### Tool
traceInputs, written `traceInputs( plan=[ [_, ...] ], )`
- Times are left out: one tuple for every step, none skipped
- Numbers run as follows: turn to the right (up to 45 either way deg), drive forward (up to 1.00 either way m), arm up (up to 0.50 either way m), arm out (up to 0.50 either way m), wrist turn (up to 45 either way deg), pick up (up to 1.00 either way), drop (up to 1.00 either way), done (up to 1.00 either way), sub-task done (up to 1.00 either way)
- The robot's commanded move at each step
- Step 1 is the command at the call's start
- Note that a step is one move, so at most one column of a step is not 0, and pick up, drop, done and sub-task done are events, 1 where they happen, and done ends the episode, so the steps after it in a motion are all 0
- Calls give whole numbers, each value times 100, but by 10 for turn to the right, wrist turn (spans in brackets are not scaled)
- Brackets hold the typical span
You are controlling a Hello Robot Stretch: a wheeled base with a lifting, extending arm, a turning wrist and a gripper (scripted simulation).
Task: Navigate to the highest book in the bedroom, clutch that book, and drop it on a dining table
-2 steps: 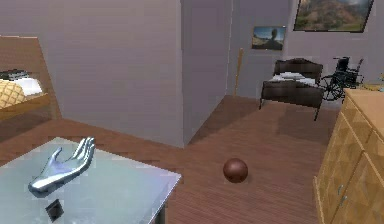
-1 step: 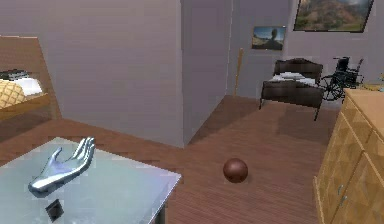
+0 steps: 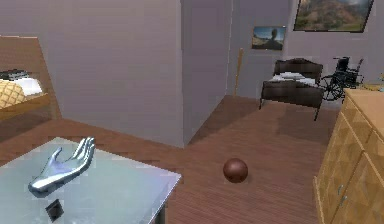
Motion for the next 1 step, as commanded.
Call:
traceInputs(
  plan=[
    [0, 0, 0, 0, 450, 0, 0, 0, 0]
  ],
)
